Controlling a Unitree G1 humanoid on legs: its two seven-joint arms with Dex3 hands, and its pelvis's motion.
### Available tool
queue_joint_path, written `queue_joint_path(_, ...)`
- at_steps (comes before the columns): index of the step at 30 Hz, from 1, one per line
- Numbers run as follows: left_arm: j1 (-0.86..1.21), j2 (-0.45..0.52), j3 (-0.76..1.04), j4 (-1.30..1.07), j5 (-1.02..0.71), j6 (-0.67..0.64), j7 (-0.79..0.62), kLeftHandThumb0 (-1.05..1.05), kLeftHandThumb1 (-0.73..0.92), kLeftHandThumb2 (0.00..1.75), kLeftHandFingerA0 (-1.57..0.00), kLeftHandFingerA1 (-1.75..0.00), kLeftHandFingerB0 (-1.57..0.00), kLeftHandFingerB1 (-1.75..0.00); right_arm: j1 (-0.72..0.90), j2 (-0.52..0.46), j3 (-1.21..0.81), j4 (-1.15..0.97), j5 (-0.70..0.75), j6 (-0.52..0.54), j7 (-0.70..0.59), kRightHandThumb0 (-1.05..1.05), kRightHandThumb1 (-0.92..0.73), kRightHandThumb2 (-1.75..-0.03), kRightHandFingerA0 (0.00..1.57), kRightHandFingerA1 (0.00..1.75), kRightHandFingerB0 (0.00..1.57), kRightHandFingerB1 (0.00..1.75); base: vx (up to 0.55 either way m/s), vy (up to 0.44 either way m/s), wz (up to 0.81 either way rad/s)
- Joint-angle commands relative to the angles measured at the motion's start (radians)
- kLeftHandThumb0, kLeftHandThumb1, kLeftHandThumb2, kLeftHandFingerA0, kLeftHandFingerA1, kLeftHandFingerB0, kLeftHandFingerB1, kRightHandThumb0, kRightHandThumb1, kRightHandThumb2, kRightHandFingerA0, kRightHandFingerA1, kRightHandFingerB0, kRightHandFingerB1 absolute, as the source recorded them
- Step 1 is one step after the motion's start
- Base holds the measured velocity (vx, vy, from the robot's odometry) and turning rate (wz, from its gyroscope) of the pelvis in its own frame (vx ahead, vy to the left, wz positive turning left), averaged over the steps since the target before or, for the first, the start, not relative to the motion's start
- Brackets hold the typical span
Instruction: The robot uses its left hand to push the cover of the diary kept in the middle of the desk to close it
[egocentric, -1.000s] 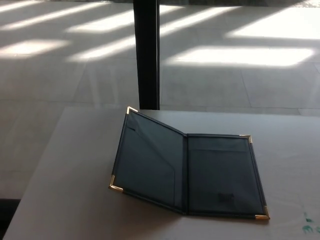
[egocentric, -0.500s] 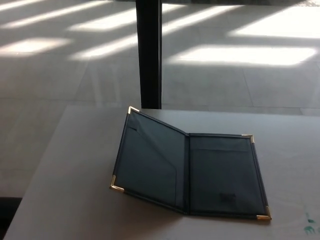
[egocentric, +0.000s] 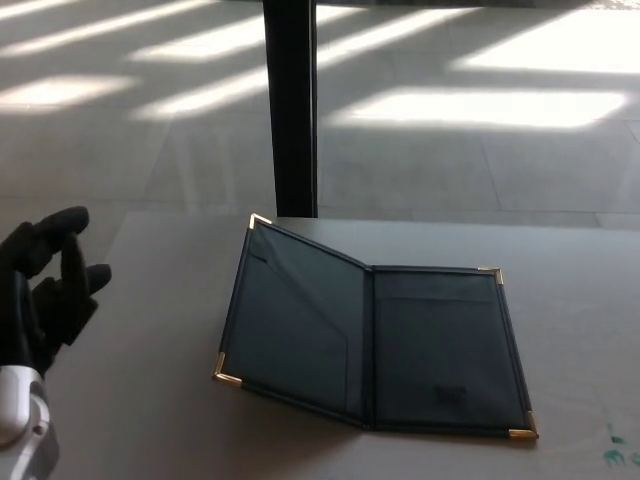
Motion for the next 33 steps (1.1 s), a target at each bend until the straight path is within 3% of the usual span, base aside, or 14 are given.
queue_joint_path(1,0.029,0.021,-0.003,-0.012,0.022,0.059,-0.034,-0.91,0.92,0.82,-0.59,-0.52,-0.44,-0.48,-0.002,-0.026,0.002,0.012,0.025,0.006,0.002,-0.92,-0.92,-0.72,0.65,0.93,0.66,0.73,0.00,0.000,0.00)
queue_joint_path(2,0.034,0.023,-0.001,-0.017,0.016,0.070,-0.041,-0.91,0.92,0.81,-0.58,-0.51,-0.43,-0.47,-0.001,-0.026,0.005,0.011,0.024,0.003,0.005,-0.92,-0.92,-0.72,0.66,0.93,0.67,0.74,0.00,0.000,0.00)
queue_joint_path(4,0.035,0.009,0.009,-0.043,-0.006,0.121,-0.038,-0.88,0.92,0.76,-0.54,-0.50,-0.45,-0.48,0.007,-0.018,0.008,-0.020,0.028,0.015,-0.009,-0.94,-0.69,-1.05,0.71,0.93,0.69,0.76,0.00,0.000,0.00)
queue_joint_path(5,0.037,0.009,0.009,-0.042,-0.005,0.124,-0.042,-0.88,0.92,0.76,-0.53,-0.51,-0.44,-0.48,0.006,-0.021,0.011,-0.012,0.027,0.010,-0.004,-0.92,-0.92,-0.72,0.65,0.93,0.70,0.74,0.00,0.000,0.00)
queue_joint_path(6,0.040,0.010,0.006,-0.044,-0.003,0.127,-0.048,-0.82,0.80,1.13,-0.45,-0.58,-0.41,-0.56,0.004,-0.020,0.007,-0.014,0.033,0.016,-0.008,-0.82,-0.73,-1.24,0.69,0.90,0.68,0.76,0.00,0.000,0.00)
queue_joint_path(7,0.040,0.010,0.007,-0.046,-0.002,0.130,-0.049,-0.82,0.80,1.13,-0.45,-0.58,-0.41,-0.56,0.005,-0.020,0.008,-0.014,0.035,0.016,-0.009,-0.82,-0.73,-1.24,0.69,0.90,0.68,0.76,0.00,0.000,0.00)
queue_joint_path(8,0.045,0.014,0.001,-0.041,0.005,0.124,-0.057,-0.81,0.81,1.13,-0.45,-0.59,-0.42,-0.57,0.002,-0.021,0.008,-0.010,0.033,0.013,-0.013,-0.91,-0.92,-0.71,0.68,0.92,0.71,0.72,0.00,0.000,0.00)
queue_joint_path(9,0.046,0.014,0.002,-0.041,0.007,0.125,-0.059,-0.81,0.81,1.13,-0.45,-0.59,-0.42,-0.57,0.002,-0.021,0.008,-0.009,0.033,0.012,-0.014,-0.91,-0.92,-0.71,0.68,0.92,0.71,0.72,0.00,0.000,0.00)
queue_joint_path(10,0.051,0.026,-0.010,-0.028,0.025,0.115,-0.069,-0.87,0.91,0.83,-0.49,-0.52,-0.40,-0.48,-0.004,-0.023,0.003,0.002,0.040,0.016,-0.016,-0.92,-0.92,-0.70,0.69,0.91,0.72,0.71,0.00,0.000,0.00)
queue_joint_path(15,0.045,0.011,-0.009,-0.012,0.034,0.104,-0.061,-0.79,0.92,0.83,-0.49,-0.53,-0.38,-0.48,-0.004,-0.038,0.023,0.002,0.025,0.000,-0.007,-0.91,-0.92,-0.73,0.66,0.91,0.69,0.72,0.00,0.000,0.00)
queue_joint_path(16,0.044,-0.004,-0.008,-0.015,0.034,0.110,-0.047,-0.78,0.81,1.13,-0.48,-0.61,-0.41,-0.57,-0.004,-0.035,0.020,-0.004,0.030,0.006,-0.014,-0.91,-0.92,-0.71,0.69,0.90,0.72,0.71,0.00,0.000,0.00)
queue_joint_path(17,0.034,-0.027,-0.005,-0.020,0.025,0.148,-0.026,-0.81,0.92,0.77,-0.53,-0.50,-0.45,-0.48,-0.007,-0.032,0.017,-0.007,0.035,0.006,-0.017,-0.91,-0.92,-0.71,0.69,0.89,0.71,0.71,0.00,0.000,0.00)
queue_joint_path(32,0.036,-0.304,-0.231,-0.120,0.095,0.338,0.072,-0.88,0.92,0.84,-0.54,-0.55,-0.40,-0.49,-0.024,-0.053,0.028,-0.031,0.048,0.035,-0.011,-0.91,-0.92,-0.72,0.62,0.89,0.68,0.70,0.00,0.000,0.00)
queue_joint_path(33,0.038,-0.315,-0.240,-0.113,0.103,0.348,0.081,-0.83,0.92,0.85,-0.57,-0.55,-0.41,-0.49,-0.026,-0.055,0.030,-0.024,0.046,0.026,-0.003,-0.80,-0.71,-1.22,0.61,0.86,0.67,0.75,0.00,0.000,0.00)
